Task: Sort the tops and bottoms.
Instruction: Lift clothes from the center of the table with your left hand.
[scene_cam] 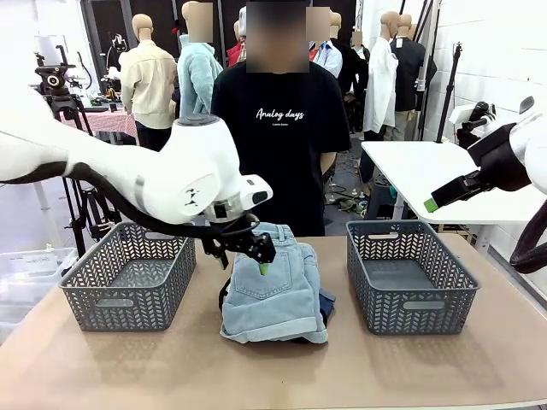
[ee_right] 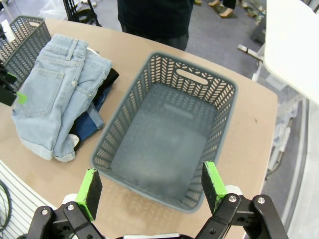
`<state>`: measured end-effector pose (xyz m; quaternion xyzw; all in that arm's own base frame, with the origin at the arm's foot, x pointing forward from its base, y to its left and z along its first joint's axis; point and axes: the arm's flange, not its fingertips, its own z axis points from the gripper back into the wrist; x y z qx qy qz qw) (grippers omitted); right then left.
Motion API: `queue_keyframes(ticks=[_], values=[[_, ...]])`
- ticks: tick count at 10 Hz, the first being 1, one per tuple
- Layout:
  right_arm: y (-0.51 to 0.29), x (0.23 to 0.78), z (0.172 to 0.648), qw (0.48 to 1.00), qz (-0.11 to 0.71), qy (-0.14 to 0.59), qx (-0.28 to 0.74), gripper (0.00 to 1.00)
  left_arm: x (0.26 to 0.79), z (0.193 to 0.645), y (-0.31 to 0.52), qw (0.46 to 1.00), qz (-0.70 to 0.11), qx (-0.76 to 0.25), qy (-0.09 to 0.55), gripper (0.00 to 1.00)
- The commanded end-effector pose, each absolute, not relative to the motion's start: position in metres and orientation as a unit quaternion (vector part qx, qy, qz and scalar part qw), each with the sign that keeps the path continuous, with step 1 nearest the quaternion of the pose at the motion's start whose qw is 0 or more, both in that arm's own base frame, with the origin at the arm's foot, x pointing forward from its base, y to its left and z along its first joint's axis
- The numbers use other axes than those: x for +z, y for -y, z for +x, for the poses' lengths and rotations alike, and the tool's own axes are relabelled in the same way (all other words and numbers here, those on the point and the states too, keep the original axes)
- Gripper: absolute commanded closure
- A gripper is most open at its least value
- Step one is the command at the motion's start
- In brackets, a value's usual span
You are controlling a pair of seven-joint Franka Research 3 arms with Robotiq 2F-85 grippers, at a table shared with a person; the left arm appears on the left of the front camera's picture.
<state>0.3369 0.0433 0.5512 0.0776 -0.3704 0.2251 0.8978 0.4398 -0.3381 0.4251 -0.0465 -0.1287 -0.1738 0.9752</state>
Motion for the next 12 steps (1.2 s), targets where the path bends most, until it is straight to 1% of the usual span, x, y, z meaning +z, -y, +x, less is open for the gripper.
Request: queue_keyframes(ticks=[1, 4, 6, 10, 12], values=[[-0.045, 0.55, 0.337, 0.9, 0.084, 0.368, 0.219, 0.0, 0.424, 0.453, 0.353, 0.98, -0.057, -0.156, 0.114, 0.0], [-0.045, 0.55, 0.337, 0.9, 0.084, 0.368, 0.219, 0.0, 0.414, 0.465, 0.35, 0.982, -0.05, -0.134, 0.12, 0.0], [-0.045, 0.55, 0.337, 0.9, 0.084, 0.368, 0.219, 0.0, 0.41, 0.471, 0.351, 0.98, -0.041, -0.133, 0.145, 0.0], [-0.045, 0.55, 0.337, 0.9, 0.084, 0.368, 0.219, 0.0, 0.399, 0.482, 0.353, 0.978, -0.039, -0.135, 0.152, 0.0], [-0.045, 0.55, 0.337, 0.9, 0.084, 0.368, 0.219, 0.0, 0.398, 0.481, 0.356, 0.976, -0.036, -0.15, 0.152, 0.4]])
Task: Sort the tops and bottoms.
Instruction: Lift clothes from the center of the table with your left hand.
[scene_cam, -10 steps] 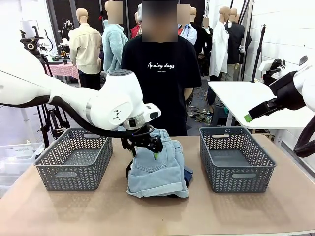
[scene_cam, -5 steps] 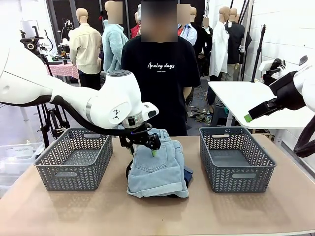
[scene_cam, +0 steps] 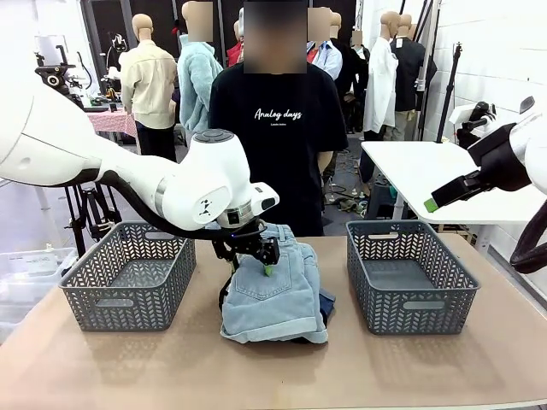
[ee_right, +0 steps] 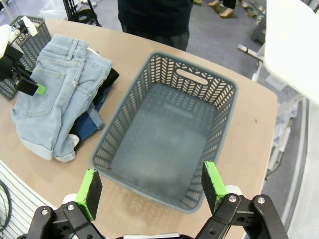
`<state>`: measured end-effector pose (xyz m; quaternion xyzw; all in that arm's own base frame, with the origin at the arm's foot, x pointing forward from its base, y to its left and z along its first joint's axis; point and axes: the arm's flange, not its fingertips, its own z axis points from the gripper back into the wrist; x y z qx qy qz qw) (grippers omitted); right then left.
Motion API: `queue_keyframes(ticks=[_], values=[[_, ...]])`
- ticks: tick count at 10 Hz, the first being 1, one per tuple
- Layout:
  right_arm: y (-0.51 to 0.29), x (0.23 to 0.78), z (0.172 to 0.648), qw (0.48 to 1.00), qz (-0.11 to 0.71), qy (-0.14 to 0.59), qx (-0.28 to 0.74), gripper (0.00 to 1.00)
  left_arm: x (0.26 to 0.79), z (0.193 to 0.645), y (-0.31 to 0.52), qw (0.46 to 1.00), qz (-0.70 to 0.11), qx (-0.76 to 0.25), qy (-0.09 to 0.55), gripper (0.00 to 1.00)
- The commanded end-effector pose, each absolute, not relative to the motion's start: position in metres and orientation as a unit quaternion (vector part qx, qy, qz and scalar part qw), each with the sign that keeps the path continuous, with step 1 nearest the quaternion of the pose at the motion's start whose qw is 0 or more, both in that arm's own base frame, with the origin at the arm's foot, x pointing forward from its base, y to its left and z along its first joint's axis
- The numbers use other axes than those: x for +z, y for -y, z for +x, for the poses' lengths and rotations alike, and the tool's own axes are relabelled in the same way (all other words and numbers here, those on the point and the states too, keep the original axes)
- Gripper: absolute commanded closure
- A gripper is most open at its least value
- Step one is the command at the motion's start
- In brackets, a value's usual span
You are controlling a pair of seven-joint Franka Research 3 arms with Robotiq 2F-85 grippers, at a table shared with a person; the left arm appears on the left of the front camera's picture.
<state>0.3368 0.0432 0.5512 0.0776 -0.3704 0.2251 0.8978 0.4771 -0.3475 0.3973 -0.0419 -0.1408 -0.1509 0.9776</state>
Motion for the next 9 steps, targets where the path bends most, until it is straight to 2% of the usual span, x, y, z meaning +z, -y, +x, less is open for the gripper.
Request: queue_keyframes(ticks=[1, 3, 9], values=[[-0.045, 0.55, 0.337, 0.9, 0.084, 0.368, 0.219, 0.0, 0.399, 0.479, 0.357, 0.977, -0.036, -0.149, 0.148, 0.59], [-0.045, 0.55, 0.337, 0.9, 0.084, 0.368, 0.219, 0.0, 0.397, 0.479, 0.356, 0.98, -0.034, -0.137, 0.141, 0.99], [-0.045, 0.55, 0.337, 0.9, 0.084, 0.368, 0.219, 0.0, 0.41, 0.469, 0.356, 0.983, -0.023, -0.114, 0.14, 1.0]])
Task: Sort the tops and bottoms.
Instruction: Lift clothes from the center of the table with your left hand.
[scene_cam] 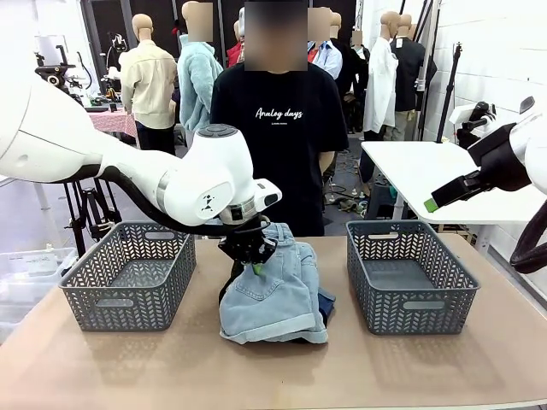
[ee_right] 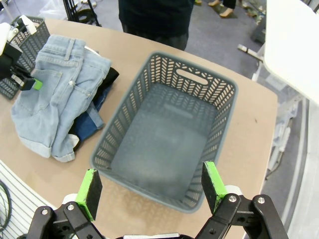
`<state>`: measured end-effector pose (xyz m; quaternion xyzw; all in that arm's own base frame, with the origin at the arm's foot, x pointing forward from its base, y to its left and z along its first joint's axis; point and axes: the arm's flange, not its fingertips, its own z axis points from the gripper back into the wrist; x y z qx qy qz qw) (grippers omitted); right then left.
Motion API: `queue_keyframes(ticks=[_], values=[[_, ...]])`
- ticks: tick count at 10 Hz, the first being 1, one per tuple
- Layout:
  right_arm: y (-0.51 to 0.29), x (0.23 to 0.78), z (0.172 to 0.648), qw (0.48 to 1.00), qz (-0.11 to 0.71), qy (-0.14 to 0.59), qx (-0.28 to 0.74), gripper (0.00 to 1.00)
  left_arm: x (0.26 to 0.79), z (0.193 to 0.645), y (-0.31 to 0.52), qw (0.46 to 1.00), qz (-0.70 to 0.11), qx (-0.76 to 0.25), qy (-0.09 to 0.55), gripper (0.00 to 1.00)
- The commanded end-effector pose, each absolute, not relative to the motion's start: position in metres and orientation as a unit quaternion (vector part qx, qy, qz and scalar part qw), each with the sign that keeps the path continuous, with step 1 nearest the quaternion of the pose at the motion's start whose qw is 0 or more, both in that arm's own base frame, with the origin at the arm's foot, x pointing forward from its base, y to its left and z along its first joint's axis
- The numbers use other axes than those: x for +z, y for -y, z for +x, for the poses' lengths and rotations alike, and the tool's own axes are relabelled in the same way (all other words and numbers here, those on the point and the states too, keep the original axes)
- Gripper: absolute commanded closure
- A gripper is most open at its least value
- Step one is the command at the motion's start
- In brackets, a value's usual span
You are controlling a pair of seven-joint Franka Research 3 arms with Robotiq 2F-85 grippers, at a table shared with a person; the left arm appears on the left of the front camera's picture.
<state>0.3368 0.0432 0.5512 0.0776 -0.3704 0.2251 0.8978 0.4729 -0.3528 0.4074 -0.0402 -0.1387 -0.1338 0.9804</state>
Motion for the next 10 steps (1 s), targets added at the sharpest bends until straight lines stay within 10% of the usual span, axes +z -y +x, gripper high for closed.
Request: queue_keyframes(ticks=[1, 4, 10], values=[[-0.045, 0.55, 0.337, 0.9, 0.084, 0.368, 0.219, 0.0, 0.41, 0.466, 0.356, 0.976, 0.041, -0.107, 0.183, 1.0], [-0.045, 0.55, 0.337, 0.9, 0.084, 0.368, 0.219, 0.0, 0.41, 0.47, 0.353, 0.979, -0.019, -0.129, 0.155, 1.0], [-0.045, 0.55, 0.337, 0.9, 0.084, 0.368, 0.219, 0.0, 0.597, 0.434, 0.375, 0.961, -0.064, -0.109, 0.245, 1.0]])
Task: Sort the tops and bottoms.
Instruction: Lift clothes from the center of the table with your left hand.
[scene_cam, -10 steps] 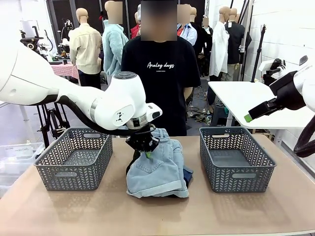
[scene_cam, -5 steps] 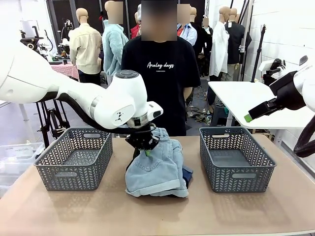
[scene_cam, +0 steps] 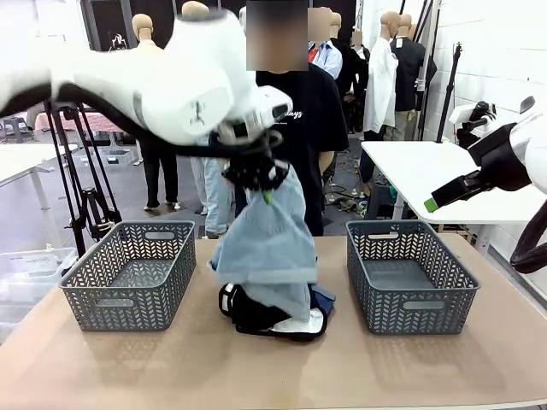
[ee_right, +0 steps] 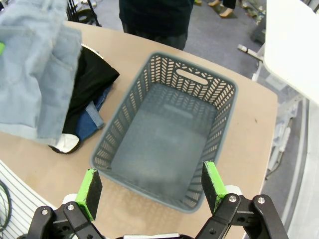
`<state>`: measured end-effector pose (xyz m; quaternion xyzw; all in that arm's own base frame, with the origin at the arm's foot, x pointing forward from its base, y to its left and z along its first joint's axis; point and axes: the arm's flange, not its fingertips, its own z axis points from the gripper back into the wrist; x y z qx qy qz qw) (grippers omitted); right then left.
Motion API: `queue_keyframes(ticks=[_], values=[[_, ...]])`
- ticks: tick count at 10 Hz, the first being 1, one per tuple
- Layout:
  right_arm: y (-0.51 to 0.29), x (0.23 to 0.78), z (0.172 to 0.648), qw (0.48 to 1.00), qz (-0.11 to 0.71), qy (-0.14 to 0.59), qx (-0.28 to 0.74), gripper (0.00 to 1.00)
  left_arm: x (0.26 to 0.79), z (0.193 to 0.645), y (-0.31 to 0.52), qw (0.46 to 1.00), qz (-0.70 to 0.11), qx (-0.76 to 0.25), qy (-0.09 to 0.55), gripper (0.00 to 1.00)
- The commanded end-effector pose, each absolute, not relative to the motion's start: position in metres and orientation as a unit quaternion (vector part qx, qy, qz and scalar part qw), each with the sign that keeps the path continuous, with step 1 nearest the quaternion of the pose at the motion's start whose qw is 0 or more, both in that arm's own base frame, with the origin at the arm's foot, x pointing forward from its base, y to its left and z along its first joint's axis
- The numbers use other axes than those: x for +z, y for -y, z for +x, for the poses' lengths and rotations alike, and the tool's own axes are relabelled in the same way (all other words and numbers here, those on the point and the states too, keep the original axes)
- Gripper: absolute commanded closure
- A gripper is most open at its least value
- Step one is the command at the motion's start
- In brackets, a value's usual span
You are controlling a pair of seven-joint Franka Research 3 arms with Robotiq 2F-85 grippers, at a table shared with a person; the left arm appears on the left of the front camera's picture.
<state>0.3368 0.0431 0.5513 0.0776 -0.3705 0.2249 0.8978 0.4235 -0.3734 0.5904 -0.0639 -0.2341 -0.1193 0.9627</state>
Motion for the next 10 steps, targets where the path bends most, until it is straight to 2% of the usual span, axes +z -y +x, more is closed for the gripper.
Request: queue_keyframes(ticks=[1, 5, 10], values=[[-0.045, 0.55, 0.337, 0.9, 0.084, 0.368, 0.219, 0.0, 0.617, 0.432, 0.38, 0.958, -0.079, -0.12, 0.25, 1.0], [-0.045, 0.55, 0.337, 0.9, 0.084, 0.368, 0.219, 0.0, 0.672, 0.424, 0.382, 0.944, -0.092, -0.118, 0.295, 1.0], [-0.045, 0.55, 0.337, 0.9, 0.084, 0.368, 0.219, 0.0, 0.665, 0.422, 0.384, 0.946, -0.098, -0.12, 0.283, 1.0]])
